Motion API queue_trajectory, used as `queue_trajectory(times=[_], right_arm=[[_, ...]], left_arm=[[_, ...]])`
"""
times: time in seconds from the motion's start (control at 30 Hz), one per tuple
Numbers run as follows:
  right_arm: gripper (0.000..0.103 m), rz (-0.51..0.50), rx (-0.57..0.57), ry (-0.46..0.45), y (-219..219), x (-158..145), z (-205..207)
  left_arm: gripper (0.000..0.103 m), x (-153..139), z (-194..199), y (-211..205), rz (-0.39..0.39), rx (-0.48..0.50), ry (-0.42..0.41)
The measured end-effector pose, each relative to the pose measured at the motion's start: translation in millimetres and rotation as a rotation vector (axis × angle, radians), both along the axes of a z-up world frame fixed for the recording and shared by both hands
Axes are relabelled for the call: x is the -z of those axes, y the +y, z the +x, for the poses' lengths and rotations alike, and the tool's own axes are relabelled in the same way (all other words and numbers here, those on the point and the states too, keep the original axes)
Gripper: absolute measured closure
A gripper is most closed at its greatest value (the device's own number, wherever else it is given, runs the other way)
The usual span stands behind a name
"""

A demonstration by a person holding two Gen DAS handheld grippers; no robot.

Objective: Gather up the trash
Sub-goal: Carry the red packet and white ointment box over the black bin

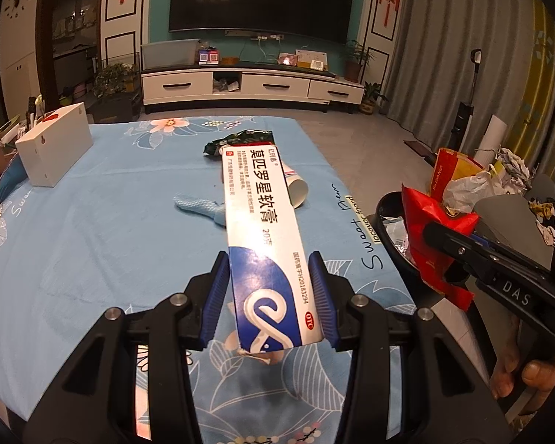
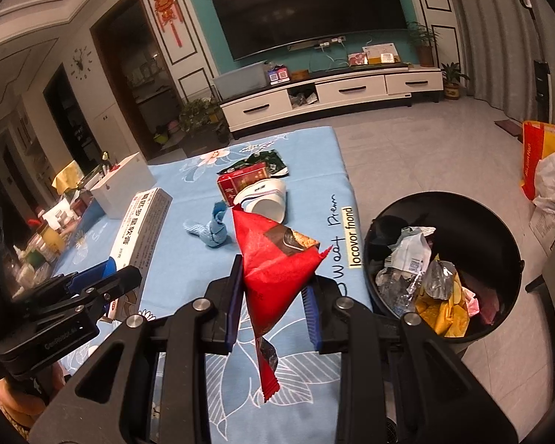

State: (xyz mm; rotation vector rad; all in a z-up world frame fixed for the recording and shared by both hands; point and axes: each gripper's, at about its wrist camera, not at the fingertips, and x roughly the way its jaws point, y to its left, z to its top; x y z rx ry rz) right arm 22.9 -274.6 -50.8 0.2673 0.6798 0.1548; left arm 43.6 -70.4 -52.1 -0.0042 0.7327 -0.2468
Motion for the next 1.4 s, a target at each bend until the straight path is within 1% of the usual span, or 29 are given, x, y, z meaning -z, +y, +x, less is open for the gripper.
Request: queue_trajectory(times=[0.7,1.03,1.23,1.4], right_arm=[[0.073,0.036,0.092,-0.003,-41,10,-3],[0.073,0.058,0.156,-0.013,-67,15,-7],[0.073,0.075,0.236,-0.013,-93,20,-12],[0.073,0.097,0.316,-0.006,-121,29,-18]], left_arm=[[0.058,5,8,-34,0.042,0.074,-0.001],[0.058,8,14,-57,0.069,0.123,-0.004],[0.058,10,25,-73,0.012,0.183,0.032],[0.058,14,35,-94,0.01,0.211,0.048]])
